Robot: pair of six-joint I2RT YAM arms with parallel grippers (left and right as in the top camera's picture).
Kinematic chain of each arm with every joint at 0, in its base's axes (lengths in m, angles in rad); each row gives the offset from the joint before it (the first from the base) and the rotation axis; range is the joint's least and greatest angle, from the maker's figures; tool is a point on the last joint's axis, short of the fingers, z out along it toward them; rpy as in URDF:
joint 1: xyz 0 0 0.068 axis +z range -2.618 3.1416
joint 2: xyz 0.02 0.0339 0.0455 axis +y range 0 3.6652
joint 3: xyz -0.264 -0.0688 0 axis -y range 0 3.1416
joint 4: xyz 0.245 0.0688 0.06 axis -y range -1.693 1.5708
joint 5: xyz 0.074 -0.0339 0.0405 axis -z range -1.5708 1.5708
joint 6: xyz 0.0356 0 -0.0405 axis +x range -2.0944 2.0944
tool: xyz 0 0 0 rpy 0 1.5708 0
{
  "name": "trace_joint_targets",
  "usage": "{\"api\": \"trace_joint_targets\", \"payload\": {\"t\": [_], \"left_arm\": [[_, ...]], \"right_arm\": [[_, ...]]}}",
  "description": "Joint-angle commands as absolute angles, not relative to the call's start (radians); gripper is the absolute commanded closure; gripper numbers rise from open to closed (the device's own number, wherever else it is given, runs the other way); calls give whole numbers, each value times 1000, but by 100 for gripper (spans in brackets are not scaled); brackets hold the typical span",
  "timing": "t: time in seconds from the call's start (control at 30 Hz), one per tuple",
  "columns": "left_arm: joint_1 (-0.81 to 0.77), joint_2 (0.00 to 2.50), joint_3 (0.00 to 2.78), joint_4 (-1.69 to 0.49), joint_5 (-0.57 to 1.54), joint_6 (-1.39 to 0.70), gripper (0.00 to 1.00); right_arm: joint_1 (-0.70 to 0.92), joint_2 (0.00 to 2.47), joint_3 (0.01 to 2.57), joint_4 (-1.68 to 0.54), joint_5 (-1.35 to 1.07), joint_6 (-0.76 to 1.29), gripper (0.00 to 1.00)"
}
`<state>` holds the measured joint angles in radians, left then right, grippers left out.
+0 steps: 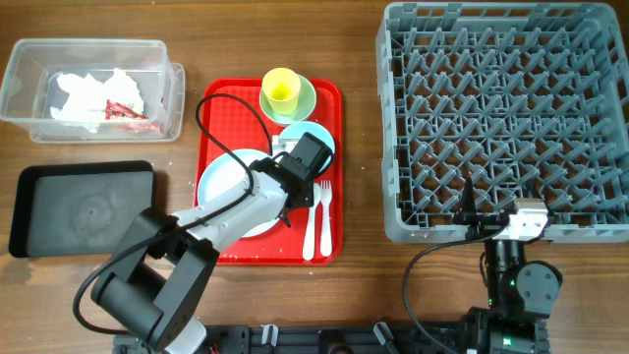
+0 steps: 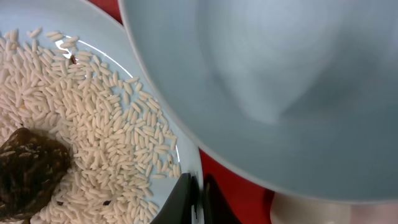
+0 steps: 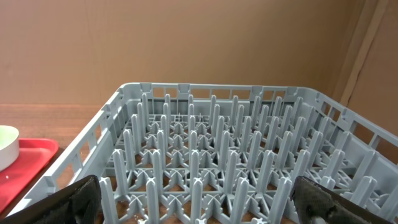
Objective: Sort waste into correct bins and load items into the dishwasher rack
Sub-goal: 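Move the left gripper to the rim of the light-blue plate and grasp it, then lift the plate and carry it left over the black tray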
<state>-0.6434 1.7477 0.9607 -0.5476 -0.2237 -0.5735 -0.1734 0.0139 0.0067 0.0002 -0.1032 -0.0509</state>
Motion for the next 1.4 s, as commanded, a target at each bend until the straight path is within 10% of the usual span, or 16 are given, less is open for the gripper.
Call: {"api": "trace_joint_targets", "payload": {"t": [0.0, 1.37], "left_arm": [[-650, 1753, 970, -580, -204, -581, 96], [-635, 1753, 1280, -950, -382, -591, 96]], "right_arm": [[-170, 12, 5, 4, -94, -60, 0], [-170, 14, 5, 4, -94, -60, 0]]}}
